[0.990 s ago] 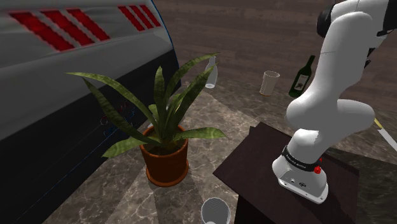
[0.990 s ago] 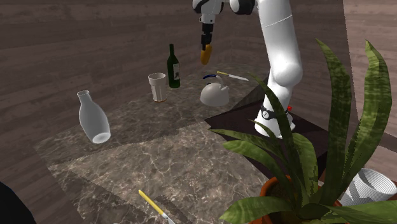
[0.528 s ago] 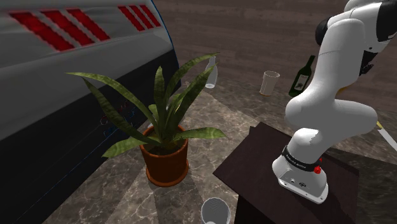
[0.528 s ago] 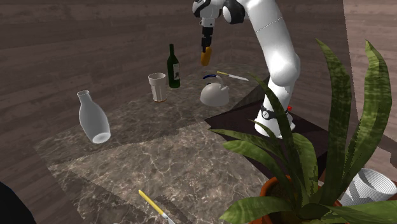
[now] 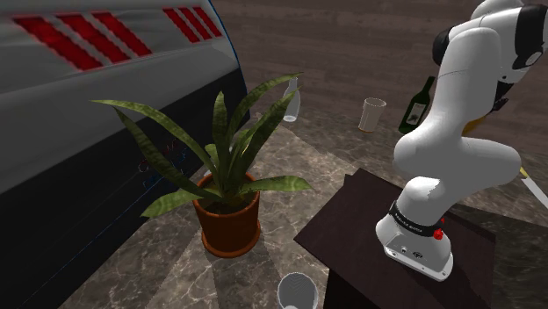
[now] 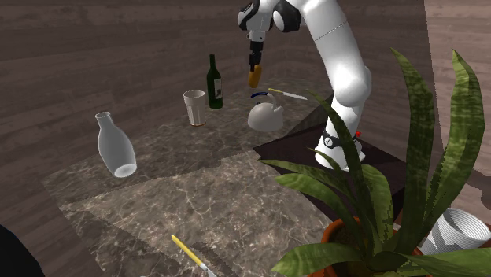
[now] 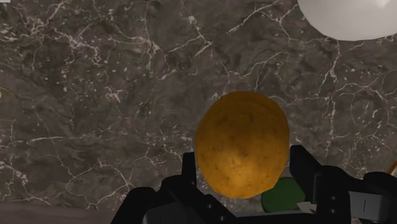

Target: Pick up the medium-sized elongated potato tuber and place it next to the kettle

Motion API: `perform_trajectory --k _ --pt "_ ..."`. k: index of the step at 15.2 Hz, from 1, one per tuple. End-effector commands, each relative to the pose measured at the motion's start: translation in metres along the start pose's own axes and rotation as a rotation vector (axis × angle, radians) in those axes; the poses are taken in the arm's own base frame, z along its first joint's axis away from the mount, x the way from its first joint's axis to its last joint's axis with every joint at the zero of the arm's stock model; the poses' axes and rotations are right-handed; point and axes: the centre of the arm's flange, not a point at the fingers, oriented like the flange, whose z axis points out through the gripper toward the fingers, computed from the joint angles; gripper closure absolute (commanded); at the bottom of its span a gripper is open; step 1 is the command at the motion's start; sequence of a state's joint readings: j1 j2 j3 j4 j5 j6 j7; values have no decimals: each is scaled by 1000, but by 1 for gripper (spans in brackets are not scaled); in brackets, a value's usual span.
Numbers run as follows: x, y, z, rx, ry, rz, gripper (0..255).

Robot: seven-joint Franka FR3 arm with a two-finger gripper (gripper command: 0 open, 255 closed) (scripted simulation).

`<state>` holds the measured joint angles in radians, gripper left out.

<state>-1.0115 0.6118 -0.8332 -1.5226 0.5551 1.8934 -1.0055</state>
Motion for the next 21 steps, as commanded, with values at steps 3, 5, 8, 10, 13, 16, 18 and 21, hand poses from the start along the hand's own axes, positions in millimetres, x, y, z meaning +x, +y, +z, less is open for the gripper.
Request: perform_trajectory --k 3,5,8,10,13,16,18,21 --pt "-2 1 21 0 0 0 255" --pt "-2 2 31 0 0 0 255" --pt "-3 3 47 0 0 0 255" --pt "-4 4 58 0 0 0 255" --pt "-4 5 73 0 0 0 255" --pt "-5 6 89 0 0 0 255" --pt "-6 7 100 0 0 0 255" --pt "-6 8 116 0 0 0 255"
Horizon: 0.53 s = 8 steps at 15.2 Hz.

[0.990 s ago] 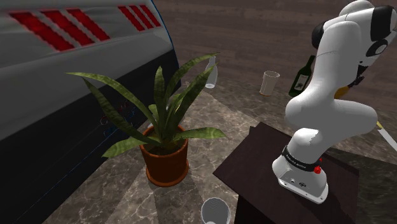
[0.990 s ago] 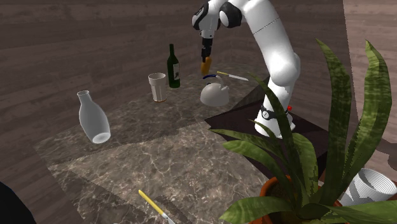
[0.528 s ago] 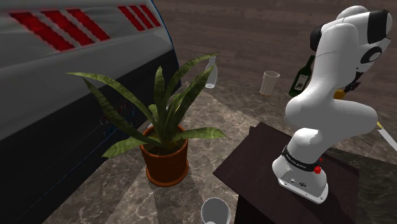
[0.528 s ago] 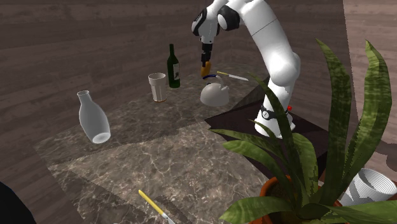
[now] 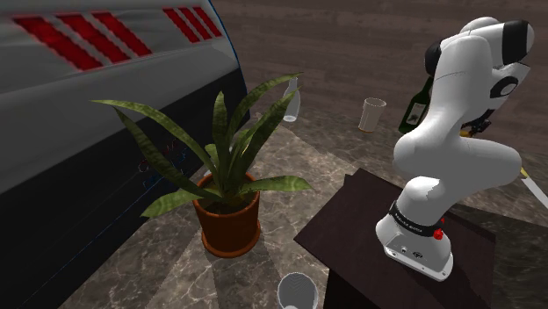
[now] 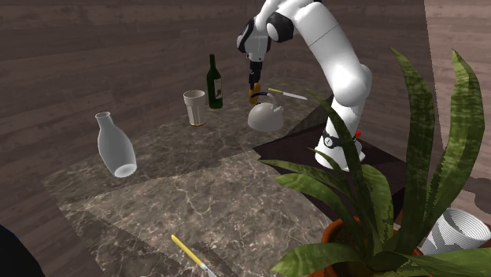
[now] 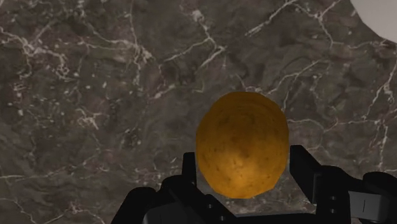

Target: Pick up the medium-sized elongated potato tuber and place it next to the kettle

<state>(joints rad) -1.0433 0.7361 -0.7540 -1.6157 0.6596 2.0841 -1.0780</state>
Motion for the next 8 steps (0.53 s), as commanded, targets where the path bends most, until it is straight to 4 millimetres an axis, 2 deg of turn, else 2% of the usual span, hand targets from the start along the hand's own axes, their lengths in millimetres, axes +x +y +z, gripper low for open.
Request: perform_trajectory --k 1,8 --pt "-1 1 10 0 0 0 255" --pt "-3 4 47 0 0 0 255"
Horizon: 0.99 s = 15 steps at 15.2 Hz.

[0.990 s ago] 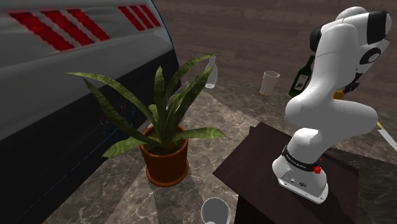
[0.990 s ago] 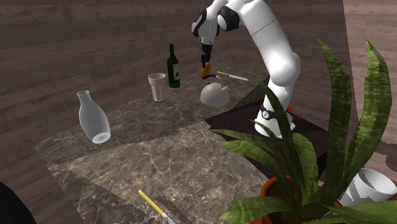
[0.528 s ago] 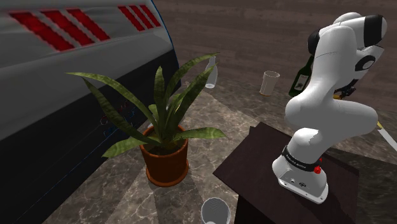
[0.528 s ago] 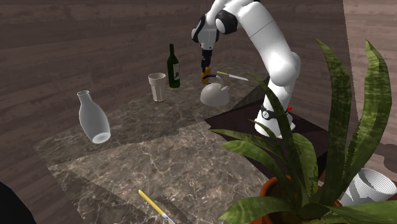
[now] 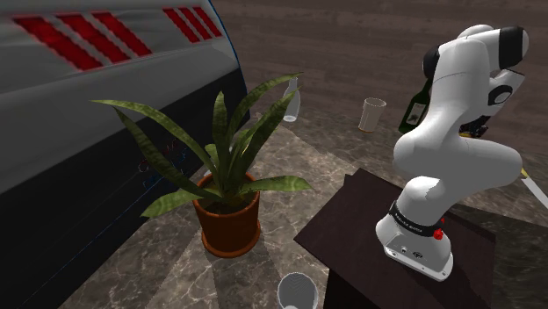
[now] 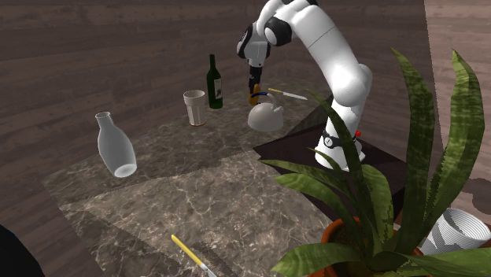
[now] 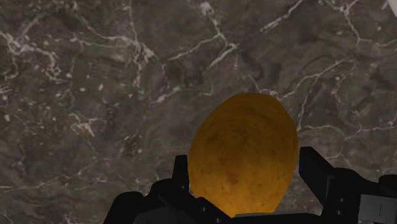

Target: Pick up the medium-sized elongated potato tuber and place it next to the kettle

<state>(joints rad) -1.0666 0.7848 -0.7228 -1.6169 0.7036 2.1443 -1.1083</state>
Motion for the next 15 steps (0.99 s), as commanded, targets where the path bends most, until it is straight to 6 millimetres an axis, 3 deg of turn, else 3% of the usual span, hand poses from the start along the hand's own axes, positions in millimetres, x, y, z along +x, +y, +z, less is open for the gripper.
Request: perform_trajectory --k 1,3,11,12,15 --pt "-3 -2 22 8 -14 2 255" --pt "-3 -1 34 8 -14 2 255" --pt "-3 -1 34 8 -14 2 255" --pt "-1 0 34 8 -14 2 0" --pt "0 0 35 8 -14 1 0"
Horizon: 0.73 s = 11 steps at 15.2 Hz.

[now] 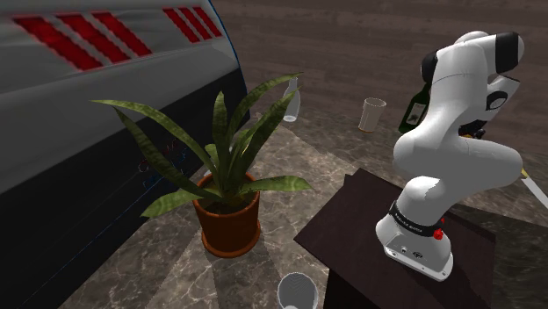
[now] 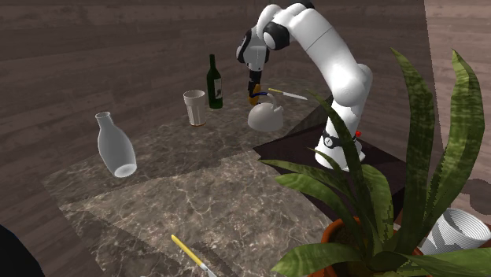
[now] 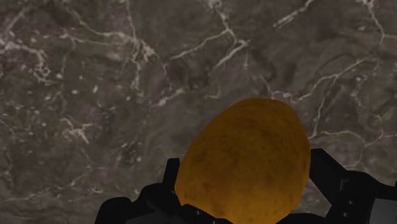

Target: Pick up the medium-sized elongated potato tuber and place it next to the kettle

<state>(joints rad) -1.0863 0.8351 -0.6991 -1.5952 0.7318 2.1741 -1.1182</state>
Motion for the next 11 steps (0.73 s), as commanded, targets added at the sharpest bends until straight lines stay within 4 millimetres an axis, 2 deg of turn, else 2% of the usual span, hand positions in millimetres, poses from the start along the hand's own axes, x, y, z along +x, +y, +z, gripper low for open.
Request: perform_trajectory --k 1,2,6,11 --pt "-2 -3 11 12 -15 0 0" --pt "-6 -5 10 12 -16 0 0" --pt "-5 -4 -40 12 -16 0 0" --pt "-5 -4 -40 12 -16 0 0"
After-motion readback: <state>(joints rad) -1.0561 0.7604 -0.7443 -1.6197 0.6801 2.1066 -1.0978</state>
